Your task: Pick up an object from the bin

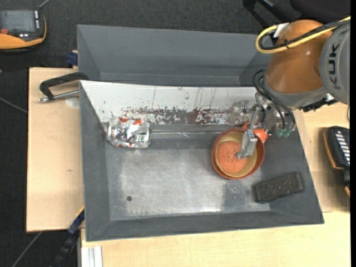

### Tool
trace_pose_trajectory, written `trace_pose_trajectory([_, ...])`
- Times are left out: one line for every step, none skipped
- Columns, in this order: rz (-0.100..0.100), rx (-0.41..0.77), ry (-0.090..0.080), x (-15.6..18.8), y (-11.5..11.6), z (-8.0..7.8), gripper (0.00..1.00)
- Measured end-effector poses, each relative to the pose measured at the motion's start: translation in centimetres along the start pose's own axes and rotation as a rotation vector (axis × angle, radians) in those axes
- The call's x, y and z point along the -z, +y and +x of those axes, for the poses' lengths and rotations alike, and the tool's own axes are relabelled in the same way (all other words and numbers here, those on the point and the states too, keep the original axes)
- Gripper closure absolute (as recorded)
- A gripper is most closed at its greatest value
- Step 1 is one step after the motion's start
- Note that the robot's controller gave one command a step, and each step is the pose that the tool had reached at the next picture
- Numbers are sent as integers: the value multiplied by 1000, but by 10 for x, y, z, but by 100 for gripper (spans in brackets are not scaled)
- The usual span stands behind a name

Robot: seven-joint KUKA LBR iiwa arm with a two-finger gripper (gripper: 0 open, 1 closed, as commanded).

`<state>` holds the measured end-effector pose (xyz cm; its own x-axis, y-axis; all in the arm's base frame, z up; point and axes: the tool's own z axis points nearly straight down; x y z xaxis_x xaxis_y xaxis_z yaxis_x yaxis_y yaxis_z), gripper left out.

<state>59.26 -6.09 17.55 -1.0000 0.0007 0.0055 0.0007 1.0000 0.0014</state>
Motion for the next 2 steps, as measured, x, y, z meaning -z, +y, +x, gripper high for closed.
trace_pose_trajectory([-2, -124, 3, -93, -13, 17, 0])
trace_pose_trajectory([0, -123, -8, -87, -13, 13, 100])
